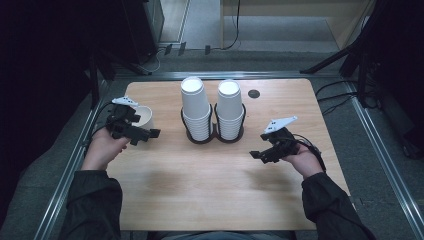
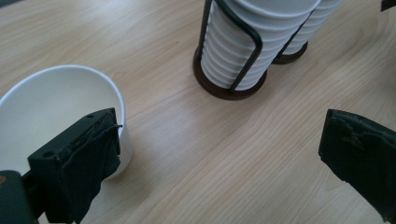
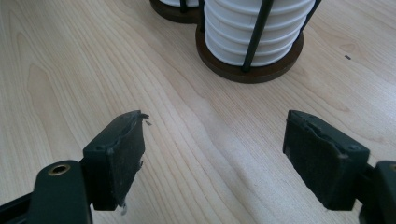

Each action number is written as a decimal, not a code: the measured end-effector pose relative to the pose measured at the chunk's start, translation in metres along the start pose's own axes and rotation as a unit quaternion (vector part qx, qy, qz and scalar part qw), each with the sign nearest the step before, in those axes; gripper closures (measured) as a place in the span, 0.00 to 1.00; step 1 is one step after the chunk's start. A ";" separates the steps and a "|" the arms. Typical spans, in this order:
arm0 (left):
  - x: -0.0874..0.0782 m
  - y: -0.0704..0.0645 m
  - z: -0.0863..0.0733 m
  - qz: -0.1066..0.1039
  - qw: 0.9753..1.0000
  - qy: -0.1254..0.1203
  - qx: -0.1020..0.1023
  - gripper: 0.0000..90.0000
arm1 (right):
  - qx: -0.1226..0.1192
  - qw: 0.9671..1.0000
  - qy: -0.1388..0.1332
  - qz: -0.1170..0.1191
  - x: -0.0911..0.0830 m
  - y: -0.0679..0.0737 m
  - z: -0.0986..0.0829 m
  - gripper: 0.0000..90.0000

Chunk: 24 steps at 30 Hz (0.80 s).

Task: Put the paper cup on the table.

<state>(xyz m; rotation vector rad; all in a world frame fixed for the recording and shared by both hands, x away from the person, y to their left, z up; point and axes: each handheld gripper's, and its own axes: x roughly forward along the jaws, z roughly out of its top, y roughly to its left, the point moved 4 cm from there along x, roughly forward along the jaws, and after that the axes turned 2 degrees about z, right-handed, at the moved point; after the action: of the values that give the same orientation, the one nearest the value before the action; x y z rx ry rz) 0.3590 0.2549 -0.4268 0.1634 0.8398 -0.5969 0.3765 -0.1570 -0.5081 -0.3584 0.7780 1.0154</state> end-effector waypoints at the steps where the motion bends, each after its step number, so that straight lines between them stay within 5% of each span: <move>1: 0.001 -0.003 0.000 -0.002 1.000 -0.003 0.004 0.00 | -0.003 1.000 0.003 0.000 0.001 0.000 0.000 0.23; 16: 0.034 -0.047 -0.009 -0.031 0.999 -0.004 0.037 0.00 | -0.013 1.000 -0.001 0.003 0.003 0.003 0.007 0.23; 24: 0.061 -0.076 -0.015 -0.020 0.997 -0.012 0.070 0.00 | -0.016 1.000 0.001 0.007 0.002 0.007 0.005 0.23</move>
<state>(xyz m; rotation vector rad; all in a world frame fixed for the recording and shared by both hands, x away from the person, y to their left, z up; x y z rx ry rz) 0.3384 0.1715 -0.4744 0.2663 0.7791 -0.6936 0.3728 -0.1490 -0.5060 -0.3819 0.7676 1.0420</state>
